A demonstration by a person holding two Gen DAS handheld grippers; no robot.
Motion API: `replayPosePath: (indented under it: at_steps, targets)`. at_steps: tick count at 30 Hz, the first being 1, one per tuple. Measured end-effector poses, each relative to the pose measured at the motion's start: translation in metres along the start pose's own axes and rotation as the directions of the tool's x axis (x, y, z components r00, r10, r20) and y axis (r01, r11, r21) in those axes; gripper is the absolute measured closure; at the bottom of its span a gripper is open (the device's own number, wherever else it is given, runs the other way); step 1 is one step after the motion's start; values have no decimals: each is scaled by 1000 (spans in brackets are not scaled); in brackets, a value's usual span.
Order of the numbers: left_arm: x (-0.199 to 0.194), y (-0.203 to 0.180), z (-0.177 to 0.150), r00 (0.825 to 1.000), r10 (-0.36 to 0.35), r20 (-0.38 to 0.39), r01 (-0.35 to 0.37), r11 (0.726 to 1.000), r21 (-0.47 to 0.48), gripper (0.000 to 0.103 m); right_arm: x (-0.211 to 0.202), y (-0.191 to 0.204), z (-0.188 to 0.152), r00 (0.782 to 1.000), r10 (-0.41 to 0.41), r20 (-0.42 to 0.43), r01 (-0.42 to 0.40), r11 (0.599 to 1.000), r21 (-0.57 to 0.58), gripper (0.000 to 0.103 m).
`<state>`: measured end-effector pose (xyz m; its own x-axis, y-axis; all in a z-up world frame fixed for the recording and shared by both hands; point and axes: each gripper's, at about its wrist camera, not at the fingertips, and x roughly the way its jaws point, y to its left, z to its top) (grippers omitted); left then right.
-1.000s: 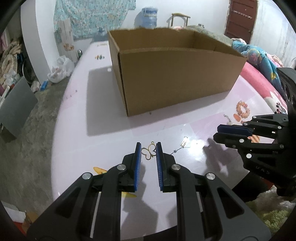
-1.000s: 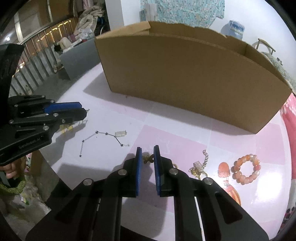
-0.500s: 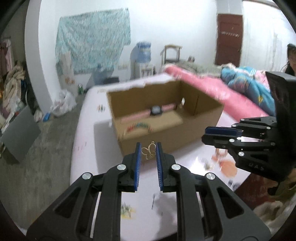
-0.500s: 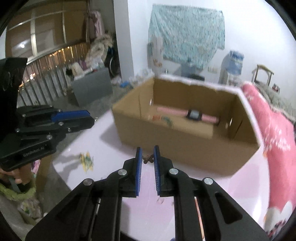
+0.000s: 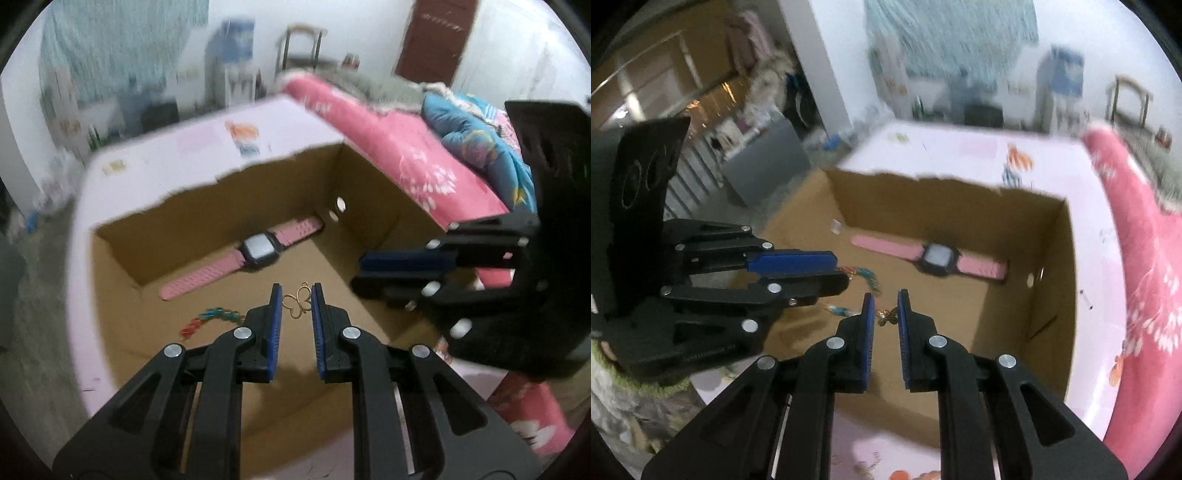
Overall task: Organize jewelry
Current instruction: 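Open the left gripper to drop the butterfly charm in the box, then withdraw the left tool from the box back over the table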
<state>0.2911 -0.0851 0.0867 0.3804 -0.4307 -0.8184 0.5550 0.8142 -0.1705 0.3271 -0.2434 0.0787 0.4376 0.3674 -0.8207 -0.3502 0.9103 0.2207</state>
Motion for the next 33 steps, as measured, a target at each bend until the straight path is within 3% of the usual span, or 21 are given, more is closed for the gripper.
replayPosePath:
  at_steps: [5, 11, 13, 16, 26, 30, 33]
  targets:
    - [35, 15, 16, 993, -51, -103, 39, 992, -116, 88, 28, -20, 12, 996, 4, -89, 0, 999, 45, 90]
    - [61, 29, 22, 985, -33, -170, 6, 987, -158, 87, 34, -34, 18, 995, -3, -103, 9, 998, 59, 90]
    - [64, 36, 21, 981, -38, -191, 0, 981, -196, 81, 36, -37, 19, 995, 4, -103, 3, 998, 64, 90]
    - [67, 43, 20, 979, -77, -187, 30, 969, -245, 80, 37, -40, 21, 995, 8, -99, 0, 997, 71, 90]
    - [56, 41, 19, 986, -52, -157, 15, 974, -228, 74, 19, -42, 19, 999, 1, -43, 2, 996, 90, 89]
    - [25, 31, 15, 996, -32, -86, 17, 984, -175, 58, -10, -40, 12, 1000, 6, 20, -8, 995, 103, 86]
    - [-4, 23, 9, 999, -13, -32, 8, 989, -146, 45, -36, -36, 3, 997, 5, 75, -13, 994, 110, 74]
